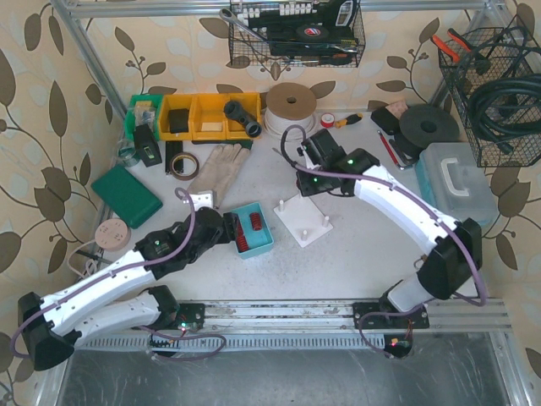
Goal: Install the large spring
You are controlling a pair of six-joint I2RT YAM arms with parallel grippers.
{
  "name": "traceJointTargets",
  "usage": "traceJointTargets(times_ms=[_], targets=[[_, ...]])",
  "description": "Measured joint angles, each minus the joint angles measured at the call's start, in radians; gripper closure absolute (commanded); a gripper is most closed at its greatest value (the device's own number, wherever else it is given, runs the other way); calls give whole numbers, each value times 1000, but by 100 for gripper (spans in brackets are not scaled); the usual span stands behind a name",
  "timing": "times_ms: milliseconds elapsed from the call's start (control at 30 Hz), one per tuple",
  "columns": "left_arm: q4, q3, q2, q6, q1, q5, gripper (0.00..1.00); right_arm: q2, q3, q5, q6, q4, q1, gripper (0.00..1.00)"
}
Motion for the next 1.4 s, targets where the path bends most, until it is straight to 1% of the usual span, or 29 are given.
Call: traceJointTargets(times_ms=[100,133,267,400,500,600,733,900,1100,1333,1400], targets=[[22,-58,-64,34,0,-2,24,69,60,-21,-1,-48,-30,100],[32,-74,-84,40,0,-5,22,97,87,-23,-1,-68,-34,100],[55,-118,-137,52,0,-25,19,188,182,0,-6,-133,-37,100],[76,-117,-109,66,0,-34,18,224,223,21,-17,-188,-37,100],[83,-114,-63,69,0,-46,20,276,306,29,-34,-241,-39,100],[92,-114,-49,71,0,-46,18,324,369,39,-53,-264,-42,100],[124,-116,-66,76,0,-46,15,339,362,32,-68,-282,-52,100],[145,-117,-76,80,0,-47,14,340,346,1,-74,-279,-66,100],[152,-117,-47,80,0,-47,13,359,346,-27,-82,-264,-78,100],[152,-117,-25,80,0,-49,8,416,323,-41,-98,-249,-105,100],[152,-117,-16,80,0,-50,8,416,309,-45,-100,-246,-114,100]])
